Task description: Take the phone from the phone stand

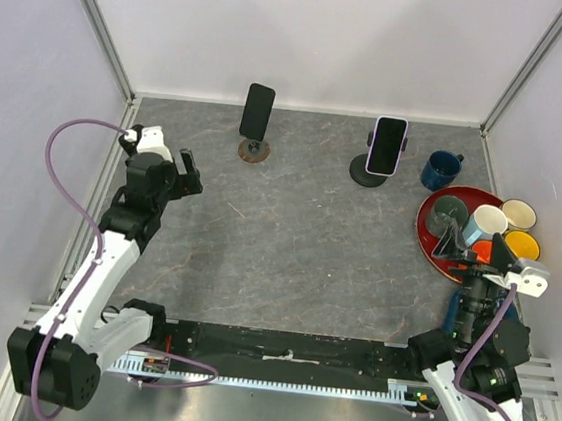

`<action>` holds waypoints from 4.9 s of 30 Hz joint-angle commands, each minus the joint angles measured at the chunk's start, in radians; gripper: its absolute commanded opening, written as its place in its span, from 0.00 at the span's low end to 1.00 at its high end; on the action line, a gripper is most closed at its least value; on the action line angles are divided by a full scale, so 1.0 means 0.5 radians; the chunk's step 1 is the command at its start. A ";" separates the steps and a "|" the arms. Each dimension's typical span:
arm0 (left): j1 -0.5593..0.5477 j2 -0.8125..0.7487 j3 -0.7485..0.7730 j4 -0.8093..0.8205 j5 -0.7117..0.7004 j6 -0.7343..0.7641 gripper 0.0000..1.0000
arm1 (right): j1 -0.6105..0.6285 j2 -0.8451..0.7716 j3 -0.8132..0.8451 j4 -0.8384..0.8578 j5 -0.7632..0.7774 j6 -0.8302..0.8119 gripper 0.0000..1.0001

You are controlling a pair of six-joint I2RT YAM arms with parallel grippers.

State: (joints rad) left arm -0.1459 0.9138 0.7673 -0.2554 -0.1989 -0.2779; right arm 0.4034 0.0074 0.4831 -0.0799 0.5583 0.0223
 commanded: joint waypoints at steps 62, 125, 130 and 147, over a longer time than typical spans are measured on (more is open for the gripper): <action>0.283 1.667 1.018 0.189 -1.547 -0.527 1.00 | 0.377 -0.009 0.071 -0.012 0.132 -0.100 0.98; 0.231 1.026 0.708 0.486 -1.136 -0.328 0.05 | 0.393 -0.006 0.083 -0.021 0.150 -0.094 0.98; 0.120 0.958 0.742 0.502 -1.051 -0.135 0.05 | 0.393 -0.006 0.083 -0.021 0.150 -0.094 0.98; -0.052 1.044 1.045 -0.286 -0.038 0.007 0.02 | 0.393 -0.009 0.083 -0.018 0.163 -0.091 0.98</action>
State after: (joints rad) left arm -0.1596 1.4185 1.1934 -0.2623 -0.3962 -0.3195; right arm 0.5919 0.0074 0.5072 -0.0994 0.6262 -0.0227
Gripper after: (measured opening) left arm 0.819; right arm 0.982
